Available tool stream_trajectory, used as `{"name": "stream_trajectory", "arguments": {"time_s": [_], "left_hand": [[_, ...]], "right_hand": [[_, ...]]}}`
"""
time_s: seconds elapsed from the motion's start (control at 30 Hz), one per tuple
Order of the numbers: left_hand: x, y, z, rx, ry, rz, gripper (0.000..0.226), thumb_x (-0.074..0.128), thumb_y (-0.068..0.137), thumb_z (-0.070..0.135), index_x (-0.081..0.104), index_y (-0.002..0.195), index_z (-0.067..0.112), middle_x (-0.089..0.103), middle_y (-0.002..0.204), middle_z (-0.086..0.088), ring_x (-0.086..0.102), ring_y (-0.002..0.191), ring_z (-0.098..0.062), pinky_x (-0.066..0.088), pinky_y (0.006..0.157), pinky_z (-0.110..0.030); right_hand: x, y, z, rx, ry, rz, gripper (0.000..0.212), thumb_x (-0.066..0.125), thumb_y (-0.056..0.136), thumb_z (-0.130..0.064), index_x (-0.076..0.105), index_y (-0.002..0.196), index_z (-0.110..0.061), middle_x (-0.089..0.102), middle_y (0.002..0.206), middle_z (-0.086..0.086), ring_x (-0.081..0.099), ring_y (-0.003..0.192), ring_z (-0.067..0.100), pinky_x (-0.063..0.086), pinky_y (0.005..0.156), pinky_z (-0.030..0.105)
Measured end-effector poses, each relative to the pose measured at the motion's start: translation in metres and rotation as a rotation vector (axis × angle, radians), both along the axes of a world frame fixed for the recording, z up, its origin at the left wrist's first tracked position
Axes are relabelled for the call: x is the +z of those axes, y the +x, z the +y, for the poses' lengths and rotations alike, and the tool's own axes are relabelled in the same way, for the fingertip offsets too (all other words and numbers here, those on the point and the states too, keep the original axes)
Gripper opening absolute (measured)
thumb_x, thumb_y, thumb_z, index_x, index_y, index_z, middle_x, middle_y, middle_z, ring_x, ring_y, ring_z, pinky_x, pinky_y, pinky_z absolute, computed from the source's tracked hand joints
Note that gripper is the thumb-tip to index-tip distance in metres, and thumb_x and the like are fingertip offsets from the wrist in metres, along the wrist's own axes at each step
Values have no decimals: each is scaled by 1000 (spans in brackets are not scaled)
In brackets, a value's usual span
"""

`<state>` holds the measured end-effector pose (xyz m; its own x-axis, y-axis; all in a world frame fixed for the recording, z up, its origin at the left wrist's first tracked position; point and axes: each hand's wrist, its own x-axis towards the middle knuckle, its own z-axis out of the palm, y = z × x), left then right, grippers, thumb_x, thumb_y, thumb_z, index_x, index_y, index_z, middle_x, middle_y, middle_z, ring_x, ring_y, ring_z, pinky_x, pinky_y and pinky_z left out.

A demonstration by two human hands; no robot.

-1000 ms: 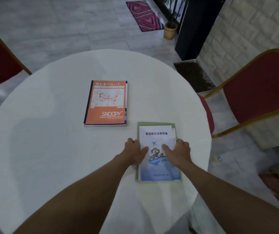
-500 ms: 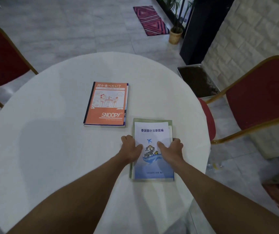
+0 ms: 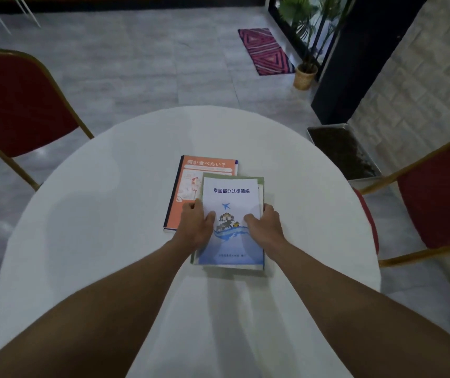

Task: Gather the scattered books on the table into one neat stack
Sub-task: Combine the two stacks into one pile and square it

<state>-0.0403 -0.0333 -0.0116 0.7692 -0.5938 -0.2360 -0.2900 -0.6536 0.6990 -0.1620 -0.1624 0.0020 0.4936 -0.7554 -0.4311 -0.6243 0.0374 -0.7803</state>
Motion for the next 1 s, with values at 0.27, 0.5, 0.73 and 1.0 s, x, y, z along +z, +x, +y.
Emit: {"name": "stream_trajectory", "arguments": {"time_s": [0.27, 0.5, 0.73, 1.0], "left_hand": [[-5, 85, -9, 22, 63, -63, 42, 46, 100, 30, 46, 129, 0, 42, 132, -25, 50, 119, -38, 42, 101, -39], [-25, 127, -16, 26, 61, -52, 44, 43, 101, 33, 45, 132, 2, 43, 135, -22, 48, 123, -33, 40, 97, -33], [-47, 140, -12, -28, 232, -356, 50, 37, 99, 48, 47, 134, 12, 55, 135, -10, 46, 126, -29, 39, 101, -44], [-54, 136, -11, 5, -260, 239, 45, 21, 104, 44, 21, 149, 37, 38, 153, 5, 40, 139, -22, 33, 115, -50]], "right_hand": [[-12, 84, -14, 9, -44, -48, 34, 68, 88, -26, 63, 118, -11, 70, 117, 6, 62, 92, 19, 45, 75, 27], [-32, 127, -14, -14, -100, -62, 29, 69, 89, -27, 66, 113, -10, 73, 112, 4, 64, 90, 18, 46, 75, 25], [-51, 134, -13, 100, -392, 217, 48, 53, 91, -55, 58, 122, -18, 59, 130, 6, 37, 137, 28, 32, 108, 48], [-71, 125, 7, 16, -95, -54, 51, 42, 102, -41, 32, 144, -13, 46, 142, 10, 47, 132, 29, 37, 112, 47]]}}
